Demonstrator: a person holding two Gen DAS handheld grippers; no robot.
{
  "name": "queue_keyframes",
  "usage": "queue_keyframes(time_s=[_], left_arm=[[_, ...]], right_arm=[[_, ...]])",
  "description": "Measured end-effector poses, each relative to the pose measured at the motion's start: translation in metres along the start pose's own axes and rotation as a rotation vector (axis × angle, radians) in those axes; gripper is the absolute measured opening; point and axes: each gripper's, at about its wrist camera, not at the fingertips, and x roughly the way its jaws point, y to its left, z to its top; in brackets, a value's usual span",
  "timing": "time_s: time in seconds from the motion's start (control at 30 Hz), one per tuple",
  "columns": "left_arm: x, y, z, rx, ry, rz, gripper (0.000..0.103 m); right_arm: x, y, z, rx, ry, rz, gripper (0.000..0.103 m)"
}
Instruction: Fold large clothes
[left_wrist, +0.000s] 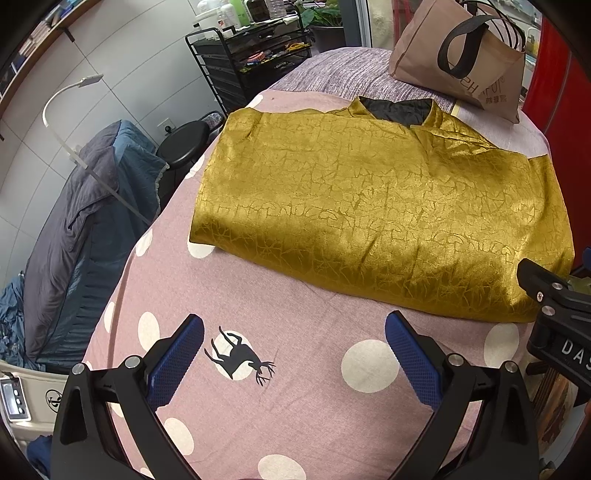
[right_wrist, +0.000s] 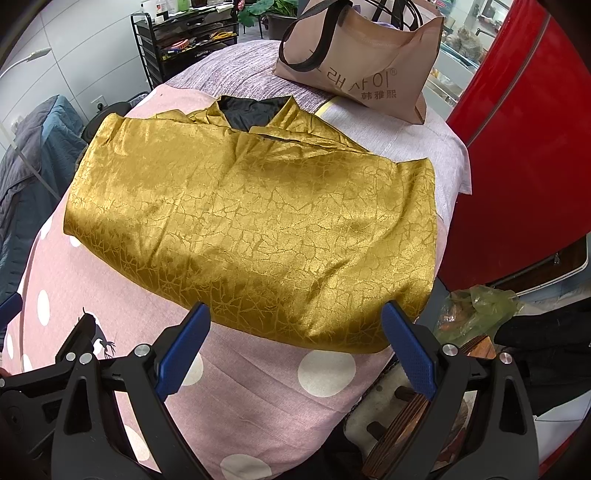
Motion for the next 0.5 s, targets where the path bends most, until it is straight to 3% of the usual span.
queue_keyframes(time_s=[0.3,0.5], left_arm=[[-0.0073,0.0009,-0.0007,-0.009,-0.063,0.002,0.097],[-0.0067,-0.0008,-0.0008,0.002,-0.064,0.009,0.097]], right_arm=[[0.0000,0.0005,0.0003,-0.002,-0.005,-0.002,0.092],[0.0004,0.0002,0.0023,-0.004,-0.004,-0.001,0.092]])
